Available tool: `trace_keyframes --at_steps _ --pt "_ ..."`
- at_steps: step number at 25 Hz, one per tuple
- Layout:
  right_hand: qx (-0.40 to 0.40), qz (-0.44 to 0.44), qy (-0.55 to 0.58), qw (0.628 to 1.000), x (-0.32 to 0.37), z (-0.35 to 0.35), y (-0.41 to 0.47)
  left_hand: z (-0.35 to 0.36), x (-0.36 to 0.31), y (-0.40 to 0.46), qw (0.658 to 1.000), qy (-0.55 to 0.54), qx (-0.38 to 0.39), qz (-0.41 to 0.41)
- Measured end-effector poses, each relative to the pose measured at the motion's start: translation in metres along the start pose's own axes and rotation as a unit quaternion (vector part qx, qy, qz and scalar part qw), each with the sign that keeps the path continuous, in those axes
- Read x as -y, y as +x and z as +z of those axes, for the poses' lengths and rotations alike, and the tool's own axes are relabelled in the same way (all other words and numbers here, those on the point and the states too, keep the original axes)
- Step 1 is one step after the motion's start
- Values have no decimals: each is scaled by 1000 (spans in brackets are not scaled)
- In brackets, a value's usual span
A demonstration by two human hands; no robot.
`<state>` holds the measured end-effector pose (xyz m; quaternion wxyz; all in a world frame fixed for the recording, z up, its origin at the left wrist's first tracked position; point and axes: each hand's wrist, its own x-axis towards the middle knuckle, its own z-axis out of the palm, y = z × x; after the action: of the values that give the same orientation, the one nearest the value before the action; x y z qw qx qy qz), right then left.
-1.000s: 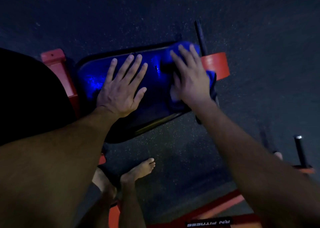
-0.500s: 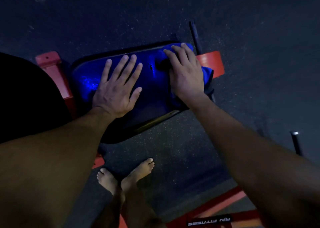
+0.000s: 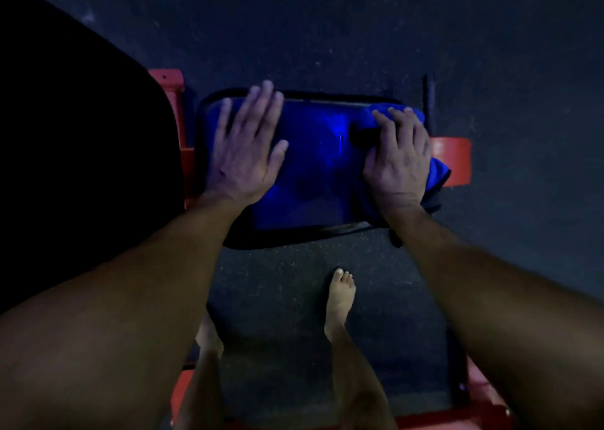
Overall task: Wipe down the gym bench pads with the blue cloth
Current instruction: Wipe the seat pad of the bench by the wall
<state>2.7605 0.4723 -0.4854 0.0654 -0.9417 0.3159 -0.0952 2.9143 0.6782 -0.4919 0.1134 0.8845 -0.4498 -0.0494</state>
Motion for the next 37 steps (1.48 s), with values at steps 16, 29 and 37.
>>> trace_keyframes --at_steps 16,29,37 --pt "163 -254 -1 953 59 -4 -14 13 11 -34 992 -12 -60 -106" --pt "154 -196 2 968 92 14 71 17 14 -34 992 0 -80 -95" --pt "219 -522 -12 824 19 -23 -60 13 13 -34 993 -14 -69 -96"
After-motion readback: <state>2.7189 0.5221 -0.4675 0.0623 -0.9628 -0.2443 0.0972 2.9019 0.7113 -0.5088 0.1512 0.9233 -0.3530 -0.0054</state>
